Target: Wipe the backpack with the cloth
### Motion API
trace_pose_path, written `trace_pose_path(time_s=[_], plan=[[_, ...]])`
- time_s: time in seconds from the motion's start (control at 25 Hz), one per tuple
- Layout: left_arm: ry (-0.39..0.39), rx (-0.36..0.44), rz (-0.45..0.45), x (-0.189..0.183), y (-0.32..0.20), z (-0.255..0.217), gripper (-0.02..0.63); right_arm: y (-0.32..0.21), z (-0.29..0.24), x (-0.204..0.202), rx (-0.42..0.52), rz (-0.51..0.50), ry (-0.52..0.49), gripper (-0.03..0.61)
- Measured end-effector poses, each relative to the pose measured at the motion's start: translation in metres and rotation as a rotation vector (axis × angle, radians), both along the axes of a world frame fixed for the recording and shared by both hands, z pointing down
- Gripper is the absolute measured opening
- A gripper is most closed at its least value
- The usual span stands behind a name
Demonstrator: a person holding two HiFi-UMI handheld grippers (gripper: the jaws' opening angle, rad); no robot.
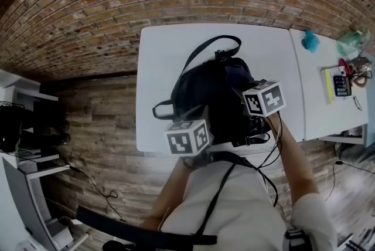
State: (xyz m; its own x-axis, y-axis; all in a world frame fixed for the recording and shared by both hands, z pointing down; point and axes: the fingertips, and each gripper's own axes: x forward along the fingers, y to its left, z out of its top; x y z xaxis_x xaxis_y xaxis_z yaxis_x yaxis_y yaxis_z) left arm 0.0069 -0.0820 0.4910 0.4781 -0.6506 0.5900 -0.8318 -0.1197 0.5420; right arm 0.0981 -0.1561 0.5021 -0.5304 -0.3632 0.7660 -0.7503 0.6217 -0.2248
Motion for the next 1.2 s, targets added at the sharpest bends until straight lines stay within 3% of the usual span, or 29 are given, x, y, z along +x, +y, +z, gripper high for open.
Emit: trace_pose_path(time_s=[0.48,1.2], plan=[[-0.009,-0.001,0.016,0.0,0.004,0.0,0.005,0.052,0.007,0.01,-0.034,-0.035,0.008,0.038],[0.014,-0.025,0.065,0.001,0.02,0.006,0.005,0.113,0.022,0.017,-0.095,-0.076,0.109,0.038]])
